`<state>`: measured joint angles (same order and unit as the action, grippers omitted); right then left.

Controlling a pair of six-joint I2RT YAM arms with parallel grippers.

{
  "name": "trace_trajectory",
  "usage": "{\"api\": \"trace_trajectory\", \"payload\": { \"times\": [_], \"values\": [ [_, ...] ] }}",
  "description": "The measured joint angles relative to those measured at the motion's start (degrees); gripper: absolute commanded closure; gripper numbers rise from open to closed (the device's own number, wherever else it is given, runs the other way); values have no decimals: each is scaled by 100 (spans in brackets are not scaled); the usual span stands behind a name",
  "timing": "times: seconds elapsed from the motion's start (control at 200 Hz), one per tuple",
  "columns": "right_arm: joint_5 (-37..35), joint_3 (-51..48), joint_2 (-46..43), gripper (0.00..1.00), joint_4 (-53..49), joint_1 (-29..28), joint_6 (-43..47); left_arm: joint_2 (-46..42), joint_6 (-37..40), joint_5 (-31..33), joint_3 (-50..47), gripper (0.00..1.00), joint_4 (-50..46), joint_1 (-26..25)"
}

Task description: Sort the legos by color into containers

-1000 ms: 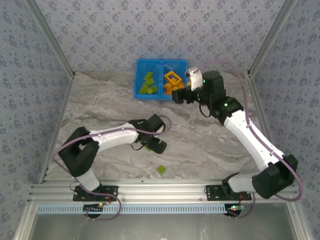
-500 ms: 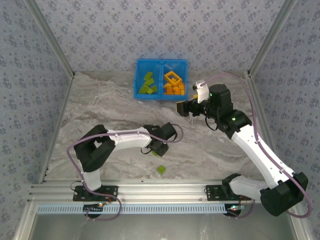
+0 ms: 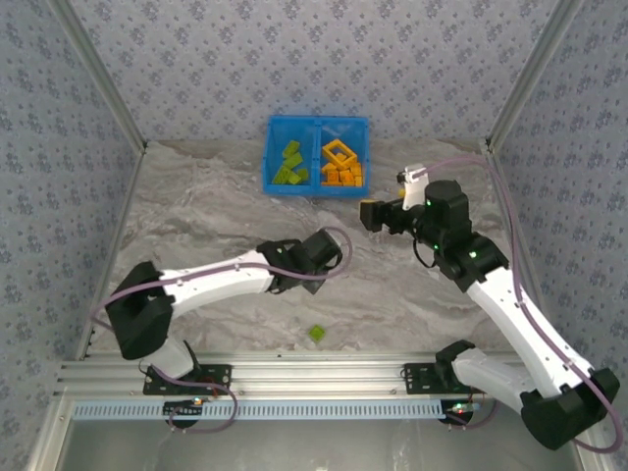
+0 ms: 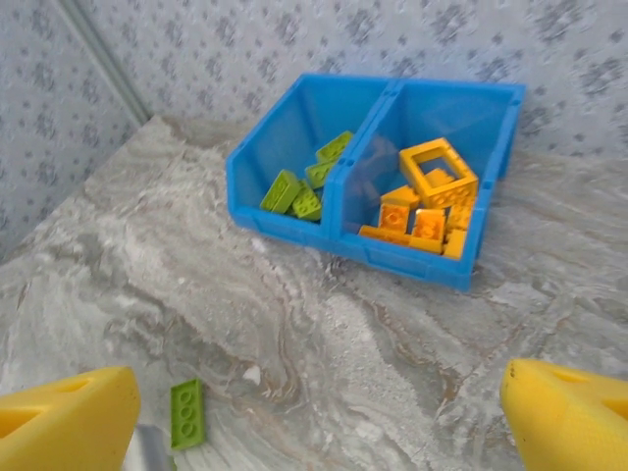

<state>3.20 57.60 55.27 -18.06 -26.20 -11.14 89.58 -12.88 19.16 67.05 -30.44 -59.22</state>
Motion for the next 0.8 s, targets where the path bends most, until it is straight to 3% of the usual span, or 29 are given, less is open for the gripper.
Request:
{"api": "trace_trajectory", "payload": {
  "times": [0.115, 0.315, 0.535, 0.8],
  "values": [
    [-221, -179, -264, 2, 26, 0, -85, -50, 295, 190, 778, 71, 111, 428],
    [-372, -323, -378, 2, -50, 2, -225, 675, 636, 225, 2350, 72, 238, 1716],
    [-391, -380, -431, 1, -101, 9, -369, 2699, 682, -79, 4610, 73, 219, 2767],
    [-387, -378, -435, 1, -251, 35, -461, 5289, 431, -514, 7934, 71, -382, 3143]
  ]
}}
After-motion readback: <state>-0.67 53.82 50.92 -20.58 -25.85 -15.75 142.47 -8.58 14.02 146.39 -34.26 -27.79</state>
